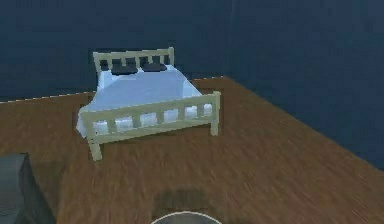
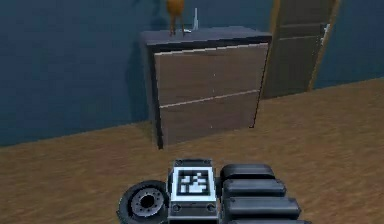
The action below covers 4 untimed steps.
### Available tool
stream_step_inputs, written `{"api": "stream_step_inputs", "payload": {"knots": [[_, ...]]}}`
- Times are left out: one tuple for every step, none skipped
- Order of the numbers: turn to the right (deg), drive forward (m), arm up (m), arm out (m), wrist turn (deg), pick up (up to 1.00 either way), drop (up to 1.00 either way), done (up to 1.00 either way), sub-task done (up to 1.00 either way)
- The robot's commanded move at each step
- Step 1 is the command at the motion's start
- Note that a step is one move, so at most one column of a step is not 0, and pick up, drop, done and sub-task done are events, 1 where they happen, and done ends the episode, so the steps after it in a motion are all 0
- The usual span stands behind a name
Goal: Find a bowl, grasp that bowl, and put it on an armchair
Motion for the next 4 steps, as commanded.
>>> {"api": "stream_step_inputs", "payload": {"knots": [[-18.0,0.0,0.0,0.0,0.0,0.0,0.0,0.0,0.0],[0.0,0.75,0.0,0.0,0.0,0.0,0.0,0.0,0.0],[-45.0,0.0,0.0,0.0,0.0,0.0,0.0,0.0,0.0],[-45.0,0.0,0.0,0.0,0.0,0.0,0.0,0.0,0.0]]}}
